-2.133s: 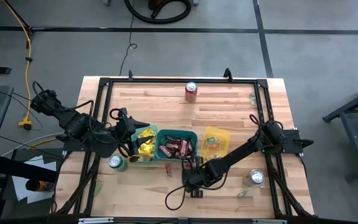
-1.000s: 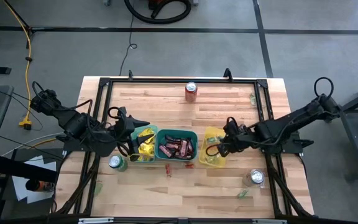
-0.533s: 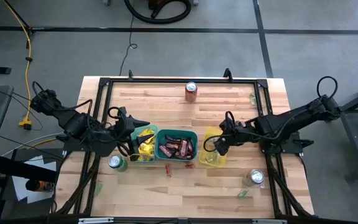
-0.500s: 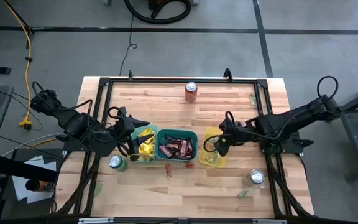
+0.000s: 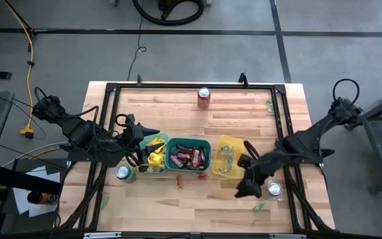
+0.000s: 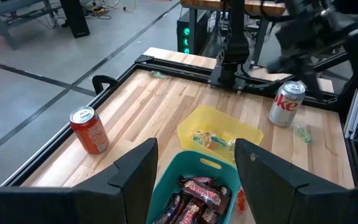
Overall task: Sort candy
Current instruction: Put the green gummy into the yellow bin
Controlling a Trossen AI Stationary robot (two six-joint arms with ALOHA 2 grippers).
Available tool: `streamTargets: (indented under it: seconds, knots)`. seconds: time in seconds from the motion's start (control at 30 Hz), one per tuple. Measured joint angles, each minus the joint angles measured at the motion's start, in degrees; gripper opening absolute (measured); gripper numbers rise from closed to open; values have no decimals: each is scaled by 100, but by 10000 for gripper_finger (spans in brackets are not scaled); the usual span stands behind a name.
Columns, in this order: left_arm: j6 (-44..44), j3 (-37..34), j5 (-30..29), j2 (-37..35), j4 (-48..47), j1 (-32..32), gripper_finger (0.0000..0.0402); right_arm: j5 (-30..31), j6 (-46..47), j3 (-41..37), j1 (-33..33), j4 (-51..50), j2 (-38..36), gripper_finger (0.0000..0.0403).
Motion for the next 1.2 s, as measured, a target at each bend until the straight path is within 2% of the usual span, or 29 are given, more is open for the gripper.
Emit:
streamTargets:
  seconds: [0.13, 0.27, 0.5, 0.6, 0.77, 0.83, 0.93, 1.2]
  knots:
    - [-13, 0, 1, 0, 1, 0, 202, -113, 1888, 0, 629, -8, 2, 259]
    - [-10, 0, 2, 0, 0, 0, 202, -46, 3297, 0, 1427, 142, 147, 259]
    - [-6, 0, 42, 0, -21, 0, 202, -172, 5603, 47, 2430, 40, 1091, 259]
    - [13, 0, 46, 0, -24, 0, 202, -166, 6017, 465, 2614, -587, 1615, 259]
    - [193, 0, 48, 0, -26, 1, 202, -61, 6481, 1587, 2653, -3146, 2471, 259]
    - [196, 0, 48, 0, -26, 0, 202, -45, 6478, 1990, 2569, -3778, 2812, 259]
    - [199, 0, 48, 0, -26, 0, 202, 144, 6459, 2250, 2458, -4058, 3239, 259]
    - [199, 0, 50, 0, -31, 0, 202, 90, 6583, 2260, 2389, -3966, 3954, 259]
